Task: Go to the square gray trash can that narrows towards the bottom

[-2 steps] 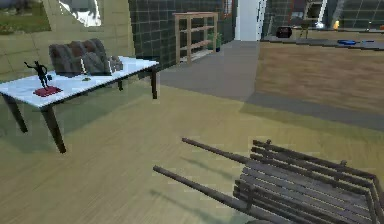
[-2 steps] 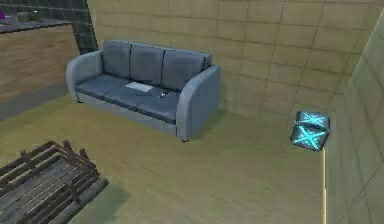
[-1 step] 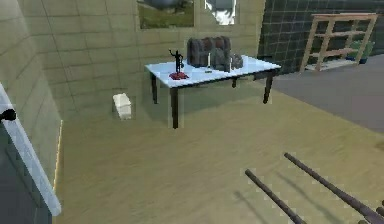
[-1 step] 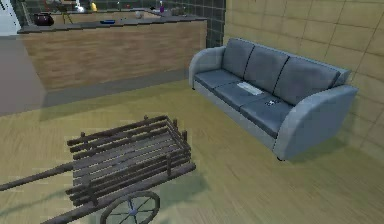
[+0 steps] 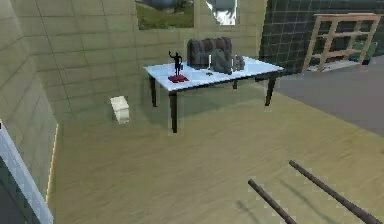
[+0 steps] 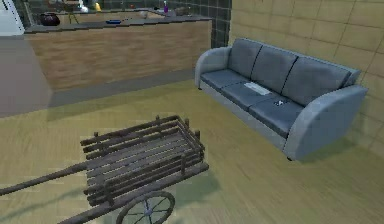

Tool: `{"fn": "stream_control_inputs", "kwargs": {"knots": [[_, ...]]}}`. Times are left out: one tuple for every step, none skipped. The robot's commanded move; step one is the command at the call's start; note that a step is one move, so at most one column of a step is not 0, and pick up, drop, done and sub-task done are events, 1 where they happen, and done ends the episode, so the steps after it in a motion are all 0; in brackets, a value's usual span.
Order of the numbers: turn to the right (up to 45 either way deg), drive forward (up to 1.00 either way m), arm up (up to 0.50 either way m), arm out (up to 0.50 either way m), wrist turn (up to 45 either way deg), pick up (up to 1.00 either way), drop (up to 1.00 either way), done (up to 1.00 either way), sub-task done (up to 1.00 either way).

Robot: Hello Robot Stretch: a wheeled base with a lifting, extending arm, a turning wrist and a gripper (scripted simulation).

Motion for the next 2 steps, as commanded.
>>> {"fn": "stream_control_inputs", "kwargs": {"knots": [[-12.0,0.0,0.0,0.0,0.0,0.0,0.0,0.0,0.0],[0.0,0.95,0.0,0.0,0.0,0.0,0.0,0.0,0.0]]}}
